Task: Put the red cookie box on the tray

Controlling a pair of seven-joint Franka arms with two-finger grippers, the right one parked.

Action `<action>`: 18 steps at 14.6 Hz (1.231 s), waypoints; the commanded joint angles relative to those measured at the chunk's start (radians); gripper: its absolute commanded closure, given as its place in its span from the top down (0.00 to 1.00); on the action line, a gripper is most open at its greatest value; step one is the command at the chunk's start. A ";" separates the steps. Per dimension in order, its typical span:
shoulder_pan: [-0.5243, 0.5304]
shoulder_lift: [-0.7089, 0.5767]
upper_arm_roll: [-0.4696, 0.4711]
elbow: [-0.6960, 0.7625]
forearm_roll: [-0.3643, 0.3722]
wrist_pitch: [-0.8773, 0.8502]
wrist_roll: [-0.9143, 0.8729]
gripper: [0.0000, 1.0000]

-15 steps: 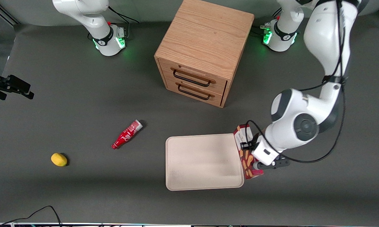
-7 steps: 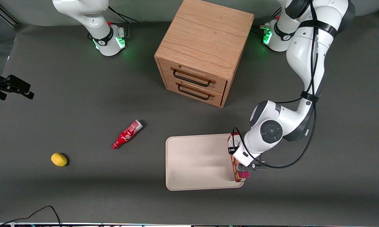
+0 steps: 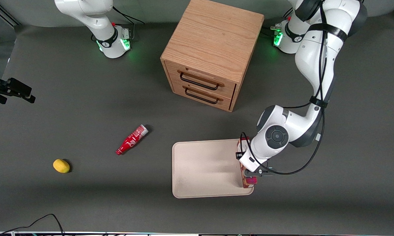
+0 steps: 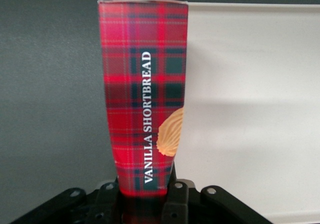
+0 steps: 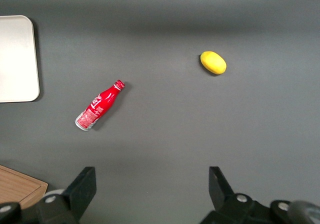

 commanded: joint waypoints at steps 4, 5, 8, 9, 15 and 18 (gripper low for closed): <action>-0.010 -0.005 0.006 -0.007 0.017 0.001 -0.030 1.00; -0.003 -0.011 0.006 -0.005 0.015 -0.004 -0.030 1.00; -0.003 -0.054 0.012 0.009 0.014 -0.054 -0.030 1.00; -0.002 -0.084 0.014 0.019 0.015 -0.106 -0.029 1.00; 0.099 -0.366 0.017 0.027 -0.033 -0.491 0.090 1.00; 0.138 -0.528 0.130 0.012 -0.119 -0.666 0.265 1.00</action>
